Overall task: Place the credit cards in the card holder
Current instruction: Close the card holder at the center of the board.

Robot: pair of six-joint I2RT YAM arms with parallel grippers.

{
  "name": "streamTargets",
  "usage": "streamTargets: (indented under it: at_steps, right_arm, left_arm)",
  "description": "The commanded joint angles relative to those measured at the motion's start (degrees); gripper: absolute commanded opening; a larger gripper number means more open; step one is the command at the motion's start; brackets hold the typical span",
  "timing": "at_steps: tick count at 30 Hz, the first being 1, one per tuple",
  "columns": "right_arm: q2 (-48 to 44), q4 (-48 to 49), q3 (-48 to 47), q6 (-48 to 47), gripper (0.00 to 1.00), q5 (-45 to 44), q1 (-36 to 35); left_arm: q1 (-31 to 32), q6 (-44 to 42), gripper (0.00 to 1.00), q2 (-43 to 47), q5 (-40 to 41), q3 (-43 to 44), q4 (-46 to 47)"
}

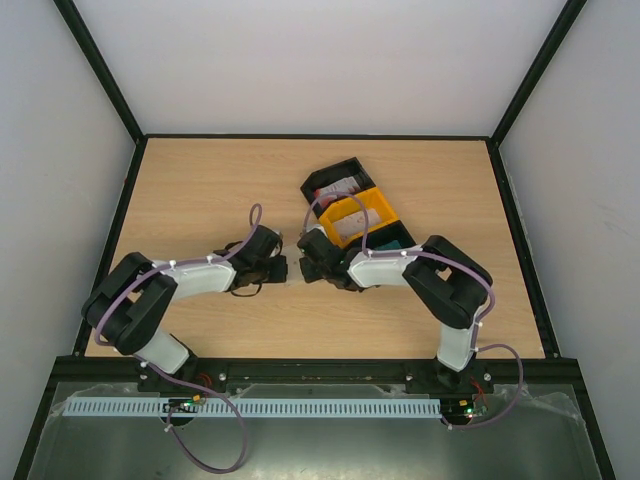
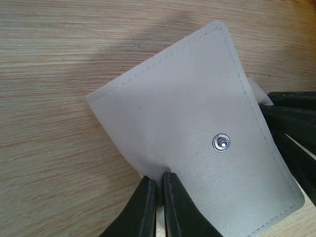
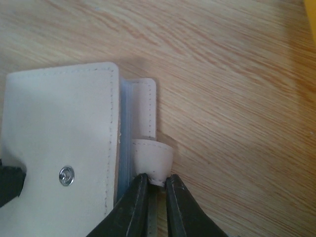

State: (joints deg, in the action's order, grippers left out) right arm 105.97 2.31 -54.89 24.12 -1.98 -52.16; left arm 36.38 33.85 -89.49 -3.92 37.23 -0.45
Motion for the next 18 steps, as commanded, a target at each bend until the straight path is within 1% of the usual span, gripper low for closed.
streamTargets:
  at_steps: [1, 4, 7, 12, 15, 18]
  right_arm:
    - [1.82, 4.52, -1.46, 6.85, 0.13, -4.61, 1.29]
    - [1.84, 2.94, -1.58, 10.96, 0.14, -4.60, 4.68]
    - [2.11, -1.53, -3.83, 12.01, 0.21, -1.82, 7.37]
    - [0.10, -3.77, -4.30, 12.07, 0.26, 0.73, 7.78]
    - [-1.61, -3.35, -3.72, 11.22, 0.30, 4.26, 7.78]
    - [-2.95, -4.76, -4.07, 8.87, 0.37, 7.89, 7.86]
  left_arm:
    - [0.82, -1.16, 0.03, -5.21, 2.42, -3.21, -8.40]
    - [0.80, -1.00, 0.03, -5.09, 2.35, -3.75, -8.26]
    - [0.80, -0.87, 0.03, -4.97, 2.43, -3.92, -8.33]
    - [0.84, -0.89, 0.03, -4.42, 2.50, -3.67, -8.58]
    - [0.74, -0.88, 0.03, -3.69, 2.37, -3.40, -8.48]
    - [0.71, -0.69, 0.07, -2.36, 1.45, -3.13, -7.90]
